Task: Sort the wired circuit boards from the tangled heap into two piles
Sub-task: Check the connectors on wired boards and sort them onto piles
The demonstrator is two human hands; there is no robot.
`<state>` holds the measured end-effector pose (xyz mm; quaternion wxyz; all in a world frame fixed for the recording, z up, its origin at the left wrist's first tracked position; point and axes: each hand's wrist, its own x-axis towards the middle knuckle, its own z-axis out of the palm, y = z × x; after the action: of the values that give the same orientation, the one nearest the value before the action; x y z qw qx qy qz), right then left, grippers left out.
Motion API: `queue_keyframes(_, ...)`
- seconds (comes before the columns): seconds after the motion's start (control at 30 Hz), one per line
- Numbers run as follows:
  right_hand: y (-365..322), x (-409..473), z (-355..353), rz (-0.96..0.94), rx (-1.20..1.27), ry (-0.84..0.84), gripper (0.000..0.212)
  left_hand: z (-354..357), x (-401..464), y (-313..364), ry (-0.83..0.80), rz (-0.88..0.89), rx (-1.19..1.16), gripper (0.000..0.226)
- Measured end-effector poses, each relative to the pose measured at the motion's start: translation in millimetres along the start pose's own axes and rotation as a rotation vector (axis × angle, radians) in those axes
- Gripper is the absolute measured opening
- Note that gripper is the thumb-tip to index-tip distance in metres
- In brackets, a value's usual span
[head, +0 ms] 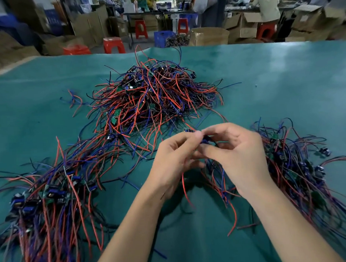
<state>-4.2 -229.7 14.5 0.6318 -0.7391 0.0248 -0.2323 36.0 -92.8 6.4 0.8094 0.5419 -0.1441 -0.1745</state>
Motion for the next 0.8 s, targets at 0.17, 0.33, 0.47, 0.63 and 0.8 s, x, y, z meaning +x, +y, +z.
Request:
queue_keyframes(0.17,0.6,-1.0,-1.8,0.009,-0.065,-0.041,0.037,0.7,0.9,-4.4,0.042,-0.011,-0.083,0.019)
queue_keyframes(0.33,-3.1,4.9,-12.0,0.059,0.112,0.010,0.034,-2.4,1.1,-2.0,0.074,-0.007,-0.091,0.029)
queue_keyframes(0.47,-5.1,10.4,-26.3,0.022,0.138,0.227,0.028,-3.8,0.1,-1.5,-0.022,-0.047,-0.039,0.019)
queue_keyframes(0.63,0.7,9.0,-31.8,-0.210,-0.491,0.528,0.013,-0.8,-2.8,-0.5,-0.180,-0.064,-0.105,0.019)
queue_keyframes(0.8,-1.1,4.2,-20.0,-0.204,-0.591,0.415,0.036,-0.9,-2.6,0.0,-0.084,-0.034,-0.092,0.022)
